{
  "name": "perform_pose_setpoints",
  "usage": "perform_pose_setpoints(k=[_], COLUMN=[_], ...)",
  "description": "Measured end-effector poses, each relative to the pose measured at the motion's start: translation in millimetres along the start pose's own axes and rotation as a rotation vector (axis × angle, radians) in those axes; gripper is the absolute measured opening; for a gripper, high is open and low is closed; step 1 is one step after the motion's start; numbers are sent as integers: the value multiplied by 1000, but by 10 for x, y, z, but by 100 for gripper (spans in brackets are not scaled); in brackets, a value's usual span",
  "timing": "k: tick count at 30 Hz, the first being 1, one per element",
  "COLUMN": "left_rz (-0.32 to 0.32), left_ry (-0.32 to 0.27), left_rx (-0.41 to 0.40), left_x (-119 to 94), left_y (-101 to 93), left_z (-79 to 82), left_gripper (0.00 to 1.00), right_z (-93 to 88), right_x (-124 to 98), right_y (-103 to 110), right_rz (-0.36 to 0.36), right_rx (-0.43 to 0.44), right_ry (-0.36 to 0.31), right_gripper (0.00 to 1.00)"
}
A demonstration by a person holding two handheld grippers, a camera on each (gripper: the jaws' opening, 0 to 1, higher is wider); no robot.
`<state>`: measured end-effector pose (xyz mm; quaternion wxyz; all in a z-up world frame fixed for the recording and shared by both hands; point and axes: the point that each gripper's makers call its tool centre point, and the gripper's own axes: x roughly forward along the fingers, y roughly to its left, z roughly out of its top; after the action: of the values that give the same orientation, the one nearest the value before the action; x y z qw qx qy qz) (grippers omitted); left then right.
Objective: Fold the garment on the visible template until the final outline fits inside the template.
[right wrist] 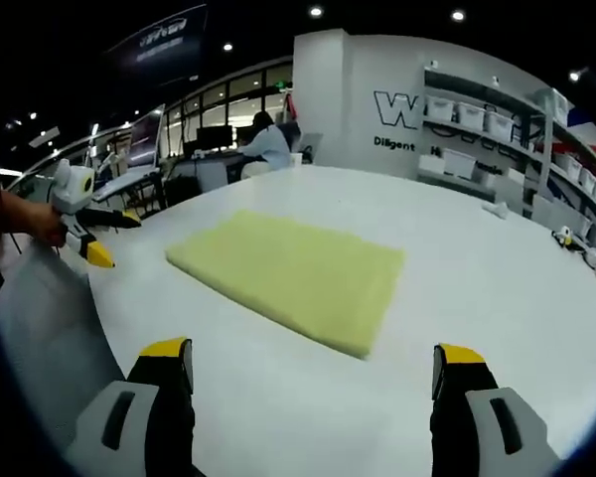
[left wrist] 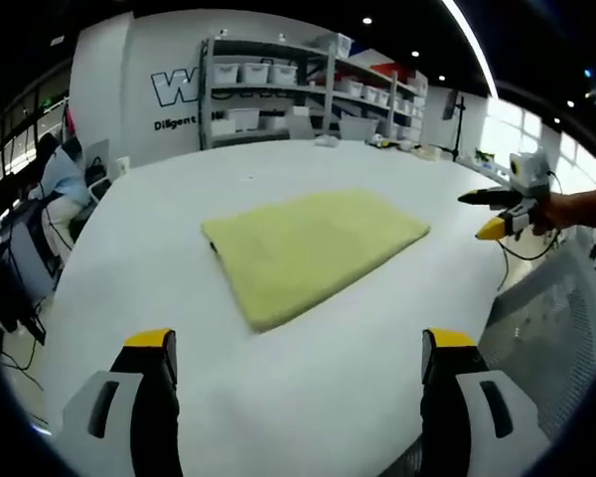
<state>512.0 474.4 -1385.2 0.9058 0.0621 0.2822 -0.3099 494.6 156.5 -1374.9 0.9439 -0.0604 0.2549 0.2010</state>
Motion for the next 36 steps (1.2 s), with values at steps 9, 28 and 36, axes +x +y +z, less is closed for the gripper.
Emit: perform_pose_setpoints(k=[9,28,36], left_rz=[-4,-8,-16], left_ry=[-4,-20,-28], left_rx=[9,24,2], left_x=[-7,-43,-52], left_y=[-24,-63,-81], left_z=[-3,59,67], left_gripper=[99,97,98], right_z=[-50,-8,-114], right_x=[23,95,82], right_y=[-6,91,149], right_rz=[10,38,56], right_rx=[0,-24,-34], right_ry=[18,29,66], right_gripper=[99,99,99])
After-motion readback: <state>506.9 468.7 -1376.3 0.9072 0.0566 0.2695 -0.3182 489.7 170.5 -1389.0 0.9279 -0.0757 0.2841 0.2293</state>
